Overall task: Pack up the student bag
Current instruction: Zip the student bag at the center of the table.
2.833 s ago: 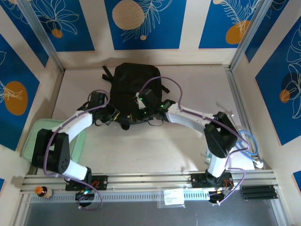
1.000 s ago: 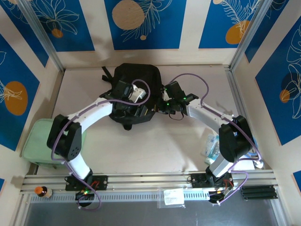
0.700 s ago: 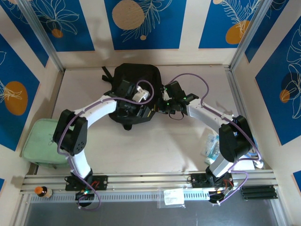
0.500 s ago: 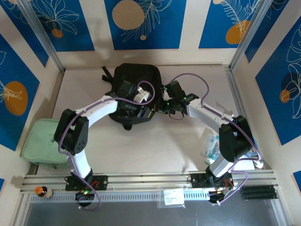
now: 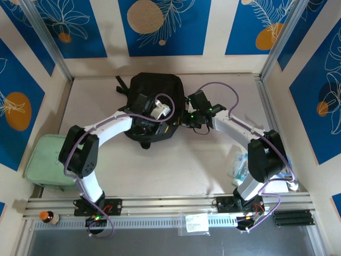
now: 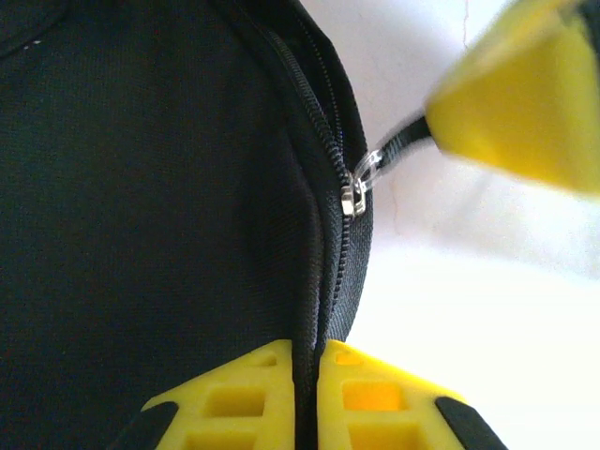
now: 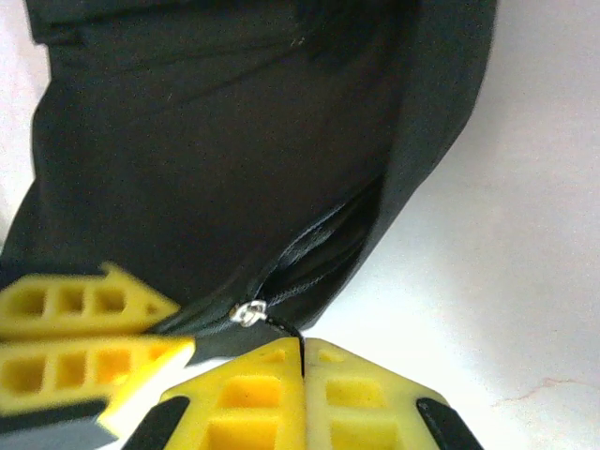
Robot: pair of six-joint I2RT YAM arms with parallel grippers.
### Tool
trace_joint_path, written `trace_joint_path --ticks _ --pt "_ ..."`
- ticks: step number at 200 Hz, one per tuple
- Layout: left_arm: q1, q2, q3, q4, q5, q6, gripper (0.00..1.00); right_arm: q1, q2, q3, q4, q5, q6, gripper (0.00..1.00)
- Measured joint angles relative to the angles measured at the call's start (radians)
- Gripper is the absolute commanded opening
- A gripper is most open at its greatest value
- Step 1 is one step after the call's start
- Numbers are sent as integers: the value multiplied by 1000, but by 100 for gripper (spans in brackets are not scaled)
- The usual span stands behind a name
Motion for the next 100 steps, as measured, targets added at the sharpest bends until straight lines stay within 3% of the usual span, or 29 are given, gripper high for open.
trace_joint_path --ticks 55,100 --pt "-17 -70 -104 39 0 -36 5 -30 129 177 -140 111 -2 0" --pt "-34 -73 -126 50 0 -42 5 -39 189 248 -185 129 -5 0"
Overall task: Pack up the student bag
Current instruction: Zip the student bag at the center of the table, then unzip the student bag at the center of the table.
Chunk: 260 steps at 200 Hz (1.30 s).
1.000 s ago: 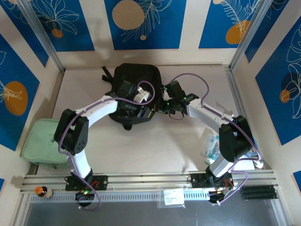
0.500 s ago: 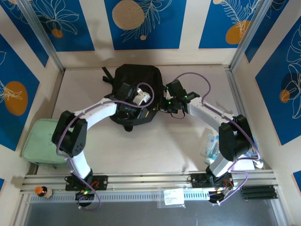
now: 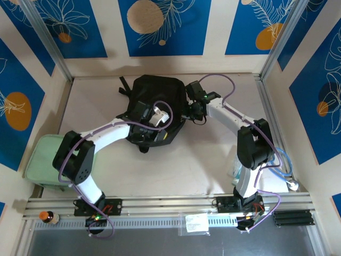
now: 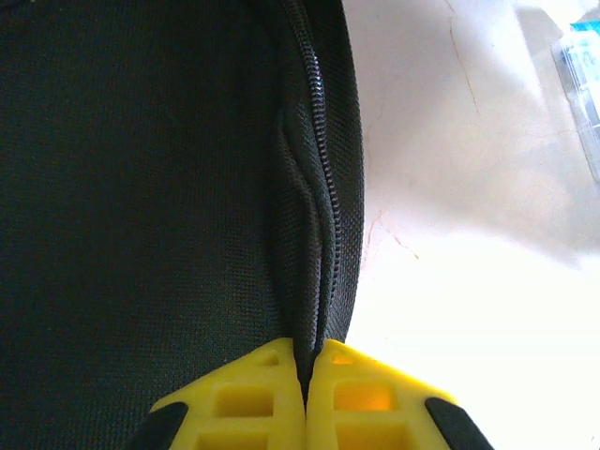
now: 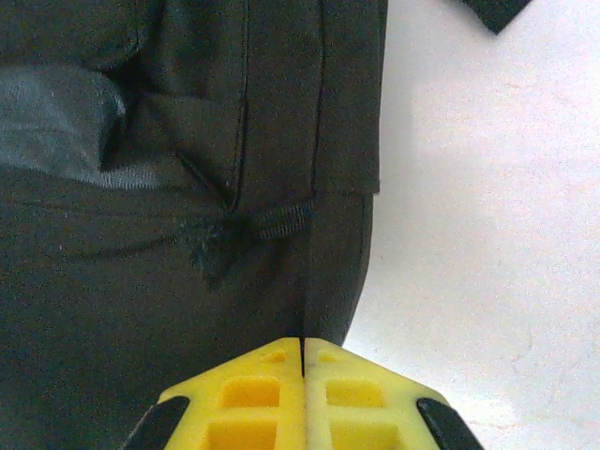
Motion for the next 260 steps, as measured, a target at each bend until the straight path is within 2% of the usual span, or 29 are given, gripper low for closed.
trace_joint_path --ticks 56,104,125,145,162,181,203,227,260 --pt "-55 -20 -43 30 2 -43 3 -36 45 65 -5 -3 -15 0" --pt "-108 -26 -51 60 13 -92 8 -42 43 55 -5 -19 -18 0" --pt "-137 -31 -51 47 33 -95 18 -46 -26 -47 22 -22 -18 0" --pt "-168 -40 -50 20 69 -97 40 -56 -121 -147 35 -30 -18 0" --pt "-178 -52 -42 -12 79 -121 53 -68 -187 -204 37 -39 -18 19" --pt "-177 -58 -5 -44 66 -129 59 -83 -229 -232 51 -42 -20 44" --pt "-160 -61 56 -69 11 -142 64 -91 -251 -243 74 -41 -24 59" --pt "-100 -66 110 -84 -74 -158 71 -95 -251 -243 109 -44 -19 67" --pt "11 -50 177 -100 -208 -220 71 -96 -156 -165 124 -64 -25 68"
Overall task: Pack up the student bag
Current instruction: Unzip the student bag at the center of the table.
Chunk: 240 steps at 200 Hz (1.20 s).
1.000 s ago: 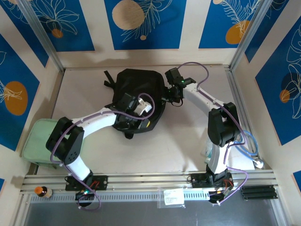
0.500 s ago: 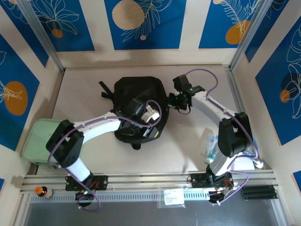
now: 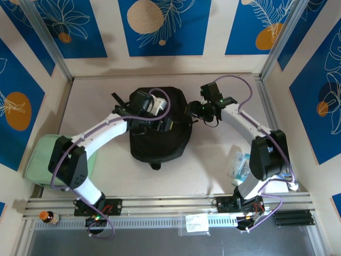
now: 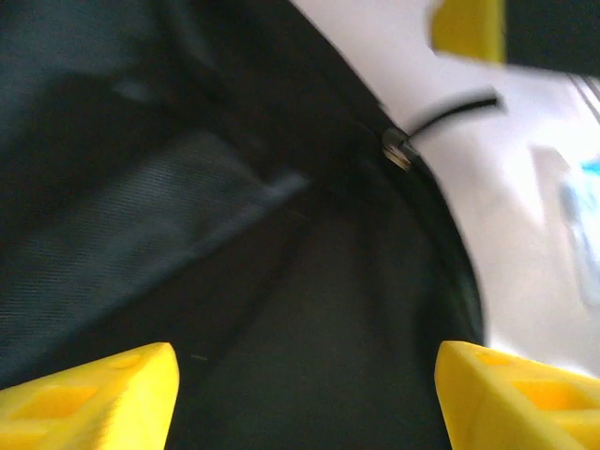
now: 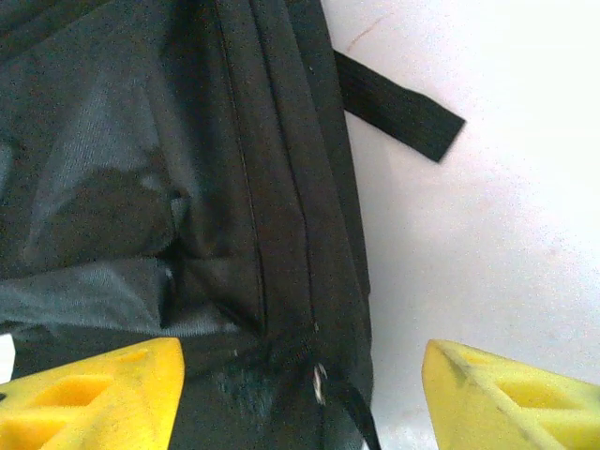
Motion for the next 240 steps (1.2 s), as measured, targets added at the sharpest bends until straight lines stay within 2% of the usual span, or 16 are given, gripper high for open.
trace_joint_path --ticks 27,51,83,101,133,162,240 --pt "53 93 112 -12 -90 -59 67 -3 137 89 5 0 0 67" --pt "62 210 220 -45 -122 -93 63 -3 205 106 -2 -5 0 66" --pt "60 335 314 -96 -106 -126 57 -5 222 104 -13 -23 2 54" --pt "54 370 337 -116 -100 -129 53 -7 222 94 1 -47 0 42" --pt "14 392 398 -152 -119 -68 45 -18 222 45 28 -111 9 27" --pt "-36 449 512 -195 -172 -1 44 -26 222 28 57 -165 11 15" --pt "-71 598 657 -311 -290 85 43 -44 201 -58 167 -272 28 11"
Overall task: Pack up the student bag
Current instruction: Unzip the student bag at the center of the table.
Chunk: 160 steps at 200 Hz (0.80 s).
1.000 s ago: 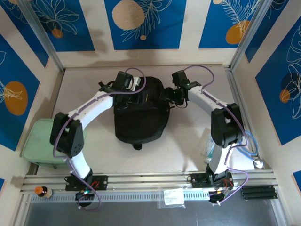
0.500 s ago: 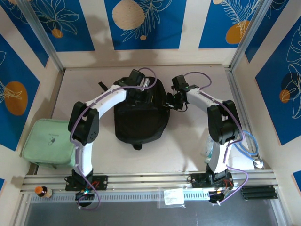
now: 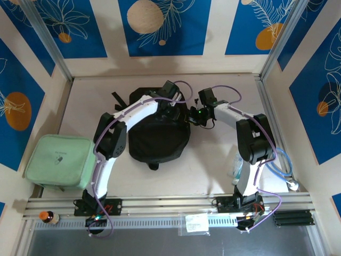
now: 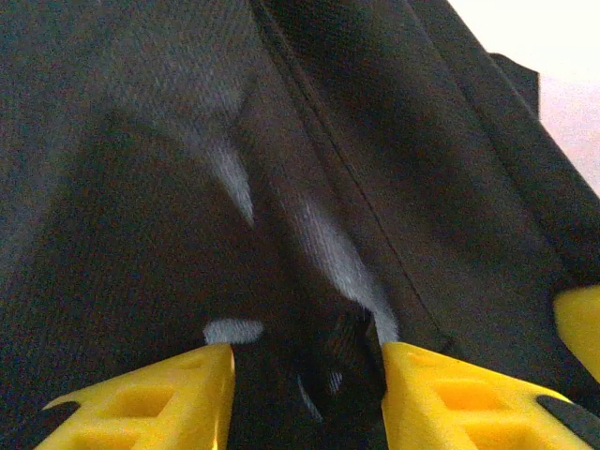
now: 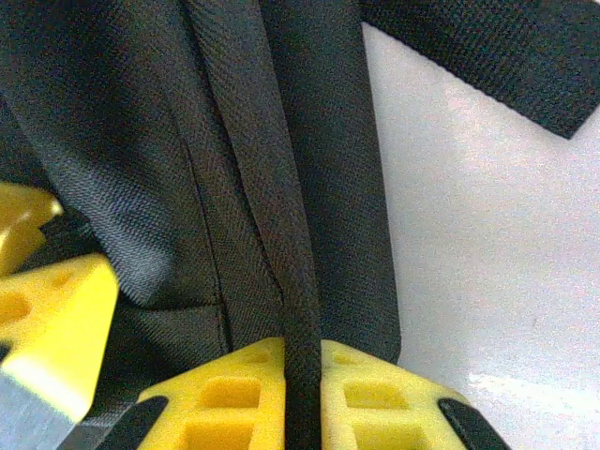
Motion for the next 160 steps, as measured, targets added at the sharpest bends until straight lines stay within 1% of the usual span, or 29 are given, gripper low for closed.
trace_joint_path --ticks 23,32,47,60,80,87,129,160 --pt "-2 22 40 -27 -12 12 43 0 -8 -16 18 -11 3 11" --pt "-4 31 55 -37 -17 16 42 0 -10 -21 24 -14 3 10" --pt "-4 47 80 -52 -26 17 33 0 -14 -29 34 -16 3 10" --pt "-6 55 87 -60 -28 18 23 0 -19 -32 39 -16 6 9" --pt "-13 57 89 -64 -34 17 11 1 -25 -34 40 -16 6 9" --pt "-15 57 90 -66 -35 15 8 1 -26 -34 40 -16 6 8" --pt "-16 53 93 -72 -37 3 8 1 -33 -34 39 -15 6 8" --pt "-15 30 89 -74 -27 -11 12 1 -34 -34 39 -13 6 8"
